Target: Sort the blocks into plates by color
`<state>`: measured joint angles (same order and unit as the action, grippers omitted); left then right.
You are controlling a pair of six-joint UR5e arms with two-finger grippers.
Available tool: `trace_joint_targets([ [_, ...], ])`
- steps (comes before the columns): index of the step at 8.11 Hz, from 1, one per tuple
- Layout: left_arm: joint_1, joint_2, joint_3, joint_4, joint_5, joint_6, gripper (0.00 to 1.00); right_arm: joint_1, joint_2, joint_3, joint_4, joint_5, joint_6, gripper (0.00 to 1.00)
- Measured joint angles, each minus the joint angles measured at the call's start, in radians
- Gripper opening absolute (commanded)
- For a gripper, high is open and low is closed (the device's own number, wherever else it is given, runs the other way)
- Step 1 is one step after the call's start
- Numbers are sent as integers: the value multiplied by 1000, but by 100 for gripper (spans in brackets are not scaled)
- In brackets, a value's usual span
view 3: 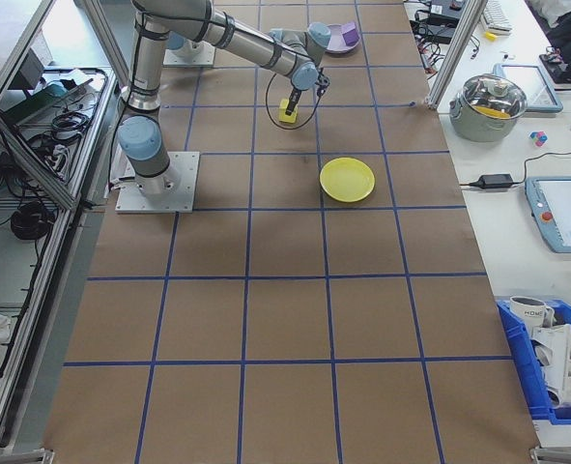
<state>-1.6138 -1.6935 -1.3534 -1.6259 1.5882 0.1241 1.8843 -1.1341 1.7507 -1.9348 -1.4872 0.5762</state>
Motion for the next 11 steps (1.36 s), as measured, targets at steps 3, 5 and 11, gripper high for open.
trace_joint_targets([
  [3, 0, -1, -1, 1, 1, 0, 100, -24, -27, -52, 0, -12, -31, 0],
  [5, 0, -1, -5, 1, 1, 0, 100, -89, -35, -122, 7, -45, -110, 0],
  [11, 0, 0, -14, 0, 2, 0, 100, -421, -29, -188, -8, -127, -612, 0],
])
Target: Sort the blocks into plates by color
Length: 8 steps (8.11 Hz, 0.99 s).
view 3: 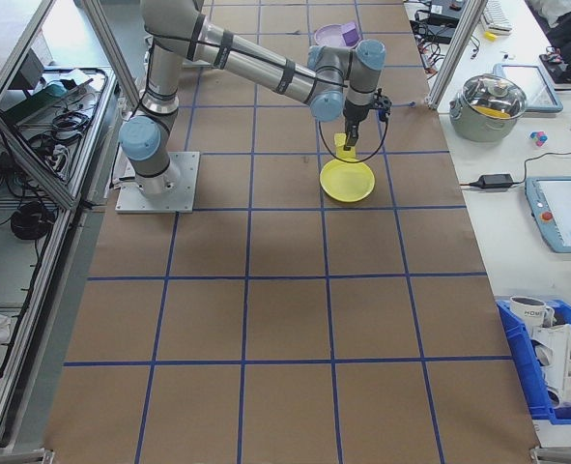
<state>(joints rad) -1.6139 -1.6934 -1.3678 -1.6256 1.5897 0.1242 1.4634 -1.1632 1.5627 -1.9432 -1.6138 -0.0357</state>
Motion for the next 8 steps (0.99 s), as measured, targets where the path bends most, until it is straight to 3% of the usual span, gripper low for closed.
trace_joint_targets([
  [1, 0, -1, -1, 0, 0, 0, 100, -25, 16, 2, -21, -22, -35, 0],
  [2, 0, -2, -2, 0, -1, 0, 100, -39, 37, 3, -37, -35, -52, 6],
  [3, 0, -3, -3, 1, -1, 0, 100, -46, 64, 3, -58, -40, -58, 99],
  [5, 0, -3, -4, 1, 0, 0, 100, -50, 104, 5, -113, -44, -64, 100],
  [8, 1, -5, -7, 1, -1, 0, 100, -51, 84, 4, -114, -45, -73, 100],
])
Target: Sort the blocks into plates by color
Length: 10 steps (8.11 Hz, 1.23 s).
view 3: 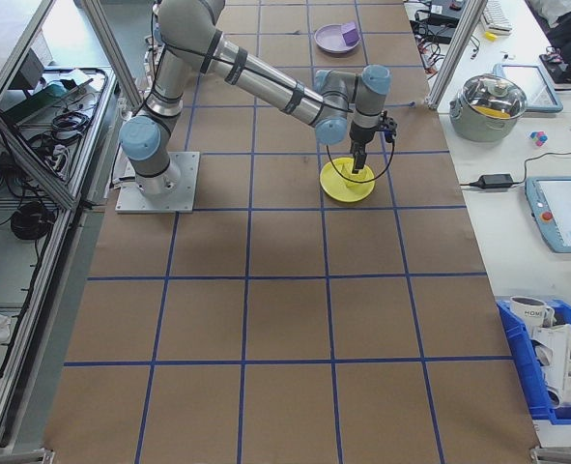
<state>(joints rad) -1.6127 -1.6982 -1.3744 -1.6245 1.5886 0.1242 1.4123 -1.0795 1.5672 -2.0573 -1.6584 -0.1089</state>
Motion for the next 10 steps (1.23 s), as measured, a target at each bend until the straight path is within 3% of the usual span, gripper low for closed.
trace_joint_targets([
  [2, 3, 0, 0, 0, 0, 0, 100, 3, -90, -6, 71, 8, 6, 100],
  [6, 4, 0, -2, 1, 1, 0, 100, 79, -360, -13, 335, 25, 126, 100],
  [10, 5, 1, -2, 0, 2, 0, 100, 217, -495, -3, 413, 57, 255, 100],
])
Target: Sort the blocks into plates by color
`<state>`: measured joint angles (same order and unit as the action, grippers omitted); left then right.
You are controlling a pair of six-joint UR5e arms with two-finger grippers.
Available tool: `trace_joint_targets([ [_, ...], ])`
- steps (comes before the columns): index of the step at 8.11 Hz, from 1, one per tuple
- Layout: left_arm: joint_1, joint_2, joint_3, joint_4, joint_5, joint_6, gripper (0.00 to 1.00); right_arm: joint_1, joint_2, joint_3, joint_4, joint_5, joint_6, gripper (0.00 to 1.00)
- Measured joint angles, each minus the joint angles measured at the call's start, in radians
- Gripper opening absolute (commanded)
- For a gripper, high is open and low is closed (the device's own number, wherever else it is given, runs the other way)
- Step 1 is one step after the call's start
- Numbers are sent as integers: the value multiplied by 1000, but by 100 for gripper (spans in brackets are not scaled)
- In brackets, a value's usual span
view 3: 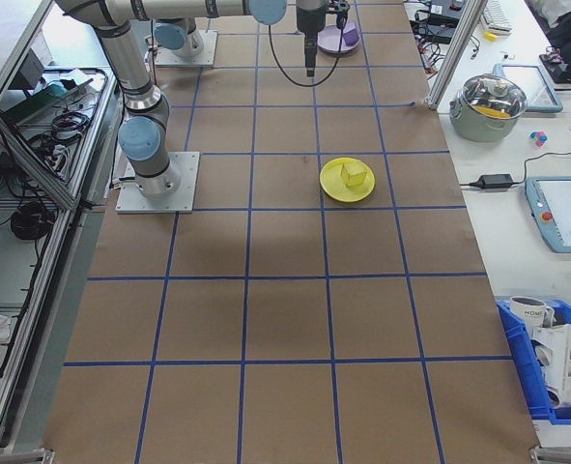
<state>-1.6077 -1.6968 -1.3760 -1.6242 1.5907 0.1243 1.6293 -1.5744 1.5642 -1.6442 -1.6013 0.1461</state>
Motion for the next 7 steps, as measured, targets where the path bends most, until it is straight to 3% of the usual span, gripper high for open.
trace_joint_targets([
  [7, 0, 0, 0, 0, 0, 0, 100, 11, -21, 32, -1, 12, -13, 100],
])
